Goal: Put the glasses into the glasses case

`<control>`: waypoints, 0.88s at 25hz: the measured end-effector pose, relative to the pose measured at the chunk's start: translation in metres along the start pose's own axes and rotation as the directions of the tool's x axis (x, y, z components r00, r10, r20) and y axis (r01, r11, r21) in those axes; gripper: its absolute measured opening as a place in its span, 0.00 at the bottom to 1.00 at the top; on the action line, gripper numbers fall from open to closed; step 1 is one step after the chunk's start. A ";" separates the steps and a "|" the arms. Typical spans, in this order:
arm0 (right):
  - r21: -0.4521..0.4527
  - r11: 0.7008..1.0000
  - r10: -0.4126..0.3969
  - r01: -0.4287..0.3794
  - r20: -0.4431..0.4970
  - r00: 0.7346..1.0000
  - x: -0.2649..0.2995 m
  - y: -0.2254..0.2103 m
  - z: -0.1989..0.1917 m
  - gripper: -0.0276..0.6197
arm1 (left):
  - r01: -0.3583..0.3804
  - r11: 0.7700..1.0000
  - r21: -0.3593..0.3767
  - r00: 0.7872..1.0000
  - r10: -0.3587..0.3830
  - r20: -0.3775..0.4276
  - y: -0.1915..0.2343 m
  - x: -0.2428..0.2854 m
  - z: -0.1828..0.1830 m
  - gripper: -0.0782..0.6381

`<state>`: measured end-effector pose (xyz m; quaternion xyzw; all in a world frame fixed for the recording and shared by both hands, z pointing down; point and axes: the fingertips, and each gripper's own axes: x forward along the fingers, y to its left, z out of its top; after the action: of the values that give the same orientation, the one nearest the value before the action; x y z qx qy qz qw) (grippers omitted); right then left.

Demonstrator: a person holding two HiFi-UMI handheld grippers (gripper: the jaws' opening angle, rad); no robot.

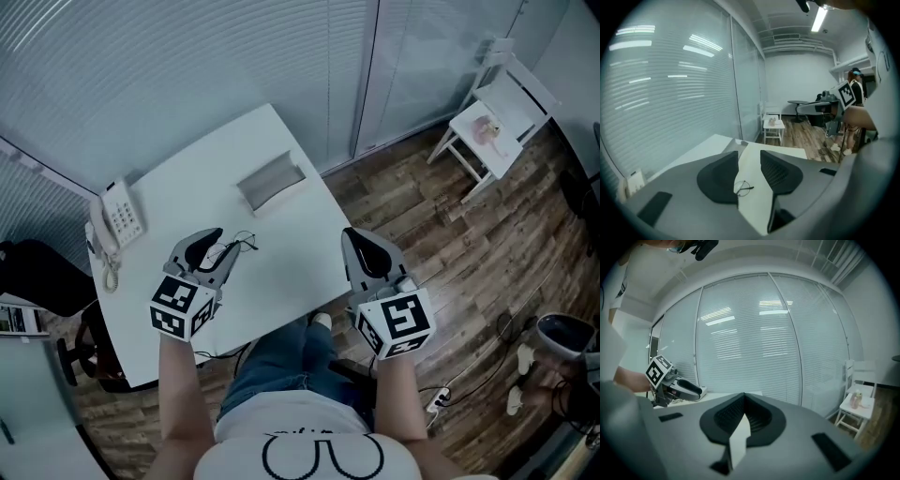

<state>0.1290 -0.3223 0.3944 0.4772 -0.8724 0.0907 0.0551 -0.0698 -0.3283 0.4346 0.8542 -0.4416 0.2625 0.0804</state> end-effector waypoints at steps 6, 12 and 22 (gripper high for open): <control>0.039 0.999 0.004 0.000 -0.104 0.995 0.023 -0.008 -0.034 0.06 | 0.149 0.989 -0.017 0.965 -0.149 -0.214 0.012 0.027 -0.063 0.33; 0.010 0.998 0.063 -0.062 -0.180 0.982 0.053 0.004 -0.050 0.06 | 0.253 0.967 0.040 0.889 -0.216 -0.404 0.027 0.056 -0.109 0.31; -0.042 0.997 0.050 -0.063 -0.256 0.965 0.065 0.001 -0.067 0.06 | 0.388 0.921 -0.019 0.790 -0.343 -0.507 0.037 0.084 -0.144 0.25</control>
<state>0.0938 -0.3616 0.4716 0.4352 -0.8732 0.1308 0.1759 -0.1142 -0.3575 0.5972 0.8281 -0.2200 0.4733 0.2047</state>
